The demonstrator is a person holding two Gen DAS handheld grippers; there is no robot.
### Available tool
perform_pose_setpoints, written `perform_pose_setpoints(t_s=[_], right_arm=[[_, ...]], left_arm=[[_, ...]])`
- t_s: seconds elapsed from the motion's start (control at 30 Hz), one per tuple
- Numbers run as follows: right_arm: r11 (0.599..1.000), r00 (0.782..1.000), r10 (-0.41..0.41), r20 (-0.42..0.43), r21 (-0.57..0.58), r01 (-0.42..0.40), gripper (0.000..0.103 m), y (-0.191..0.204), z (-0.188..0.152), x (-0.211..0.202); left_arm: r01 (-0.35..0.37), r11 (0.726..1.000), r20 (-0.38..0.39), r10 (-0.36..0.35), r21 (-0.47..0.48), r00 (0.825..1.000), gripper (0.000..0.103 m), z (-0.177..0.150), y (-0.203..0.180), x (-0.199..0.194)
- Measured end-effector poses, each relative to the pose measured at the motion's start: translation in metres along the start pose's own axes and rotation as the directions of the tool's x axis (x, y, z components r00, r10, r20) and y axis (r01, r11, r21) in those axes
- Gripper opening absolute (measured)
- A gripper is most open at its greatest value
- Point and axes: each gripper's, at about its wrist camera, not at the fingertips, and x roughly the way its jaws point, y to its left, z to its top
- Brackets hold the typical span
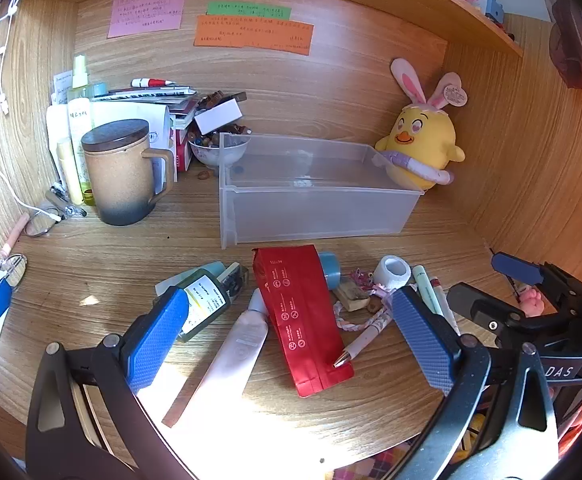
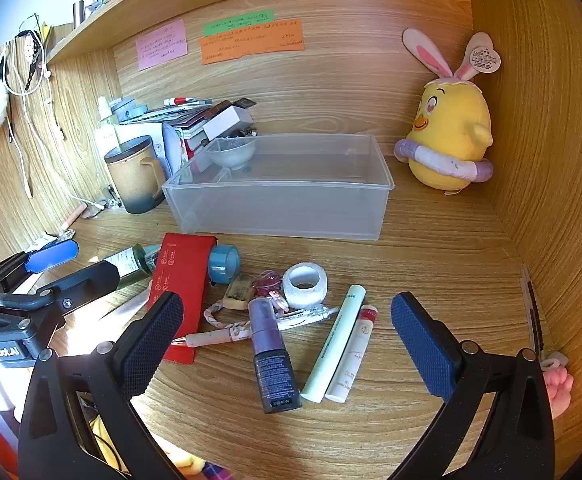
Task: Organize objects
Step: 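Reach both tools toward the scattered items in front of the box, then grasp the green dropper bottle with left tool while right tool grasps white tape roll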
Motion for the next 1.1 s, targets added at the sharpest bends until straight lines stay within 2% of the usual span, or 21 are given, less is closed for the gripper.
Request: perform_pose_setpoints(t_s=[0.13,0.5,0.63,0.8,0.9,1.1], right_arm=[[1.0,1.0,-0.008,-0.003,0.004,0.008,0.103,-0.002,0.001,0.004],[0.996,0.998,-0.045,-0.053,0.077,0.049,0.103,-0.032,0.005,0.026],[0.99,0.995,-0.059,-0.079,0.122,0.068,0.103,-0.048,0.004,0.034],[0.985,0.99,-0.094,-0.1,0.137,0.108,0.102,-0.061,0.003,0.044],[0.988,0.991,-0.083,-0.102,0.119,0.095,0.102,-0.06,0.007,0.051],[0.998,0.991,-0.041,-0.128,0.044,0.047,0.091,-0.041,0.014,0.069]], left_arm=[[0.011,1.0,-0.007,-0.012,-0.014,1.0,0.103,0.002,0.008,0.004],[-0.07,0.996,-0.004,0.07,-0.047,0.998,0.102,0.011,0.044,0.015],[-0.081,0.993,-0.044,0.078,-0.081,0.996,0.087,0.011,0.064,0.024],[-0.099,0.988,-0.09,0.088,-0.116,0.992,0.085,0.006,0.079,0.036],[-0.102,0.988,-0.122,0.088,-0.115,0.989,0.081,0.001,0.082,0.046],[-0.087,0.991,-0.176,0.068,-0.1,0.982,0.073,-0.008,0.084,0.063]])
